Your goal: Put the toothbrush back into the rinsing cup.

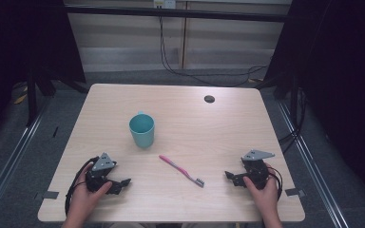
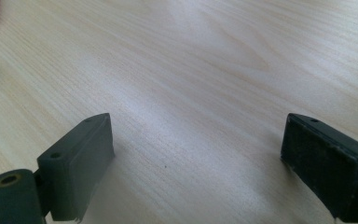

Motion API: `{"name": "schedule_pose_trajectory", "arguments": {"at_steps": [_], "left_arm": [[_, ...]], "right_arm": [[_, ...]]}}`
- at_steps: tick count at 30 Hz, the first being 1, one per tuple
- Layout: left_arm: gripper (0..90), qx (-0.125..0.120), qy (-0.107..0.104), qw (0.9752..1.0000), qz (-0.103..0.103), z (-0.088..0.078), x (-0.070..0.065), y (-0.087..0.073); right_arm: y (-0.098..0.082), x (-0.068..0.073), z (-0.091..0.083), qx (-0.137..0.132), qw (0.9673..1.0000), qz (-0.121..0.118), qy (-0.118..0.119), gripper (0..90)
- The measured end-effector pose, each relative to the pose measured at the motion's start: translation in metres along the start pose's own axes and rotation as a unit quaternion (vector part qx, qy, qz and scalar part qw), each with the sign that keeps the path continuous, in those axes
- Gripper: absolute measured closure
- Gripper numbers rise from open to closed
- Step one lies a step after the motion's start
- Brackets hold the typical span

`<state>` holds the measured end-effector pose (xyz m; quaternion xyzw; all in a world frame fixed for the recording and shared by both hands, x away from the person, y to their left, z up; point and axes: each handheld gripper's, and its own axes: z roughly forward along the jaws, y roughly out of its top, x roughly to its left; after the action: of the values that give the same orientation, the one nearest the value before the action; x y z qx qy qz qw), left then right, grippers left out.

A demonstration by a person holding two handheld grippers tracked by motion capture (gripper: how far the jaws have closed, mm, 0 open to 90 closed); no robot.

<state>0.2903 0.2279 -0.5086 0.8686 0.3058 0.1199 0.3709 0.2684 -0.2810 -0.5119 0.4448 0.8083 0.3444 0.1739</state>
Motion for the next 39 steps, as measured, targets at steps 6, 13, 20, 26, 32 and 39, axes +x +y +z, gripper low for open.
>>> {"name": "schedule_pose_trajectory", "arguments": {"at_steps": [6,13,20,26,32,39], "left_arm": [[11.5,0.000,0.002,1.0000,-0.001,0.000,0.000,0.000],[11.5,0.000,0.002,1.0000,-0.001,0.000,0.000,0.000],[11.5,0.000,0.002,1.0000,0.000,0.000,0.000,0.000],[11.5,0.000,0.002,1.0000,0.000,0.000,0.000,0.000],[11.5,0.000,0.002,1.0000,0.000,0.000,0.000,0.000],[11.5,0.000,0.002,1.0000,0.000,0.000,0.000,0.000]], "right_arm": [[0.000,0.000,0.000,0.000,1.0000,0.001,0.001,8.7],[0.001,0.001,0.000,0.000,1.0000,0.005,-0.003,8.7],[0.018,0.003,0.001,0.065,0.9979,0.000,0.002,13.8],[0.034,0.008,0.006,0.118,0.9926,-0.016,0.020,15.6],[0.053,0.014,0.008,0.137,0.9893,-0.035,0.037,16.4],[0.072,0.023,0.008,0.149,0.9860,-0.065,0.037,16.6]]}}
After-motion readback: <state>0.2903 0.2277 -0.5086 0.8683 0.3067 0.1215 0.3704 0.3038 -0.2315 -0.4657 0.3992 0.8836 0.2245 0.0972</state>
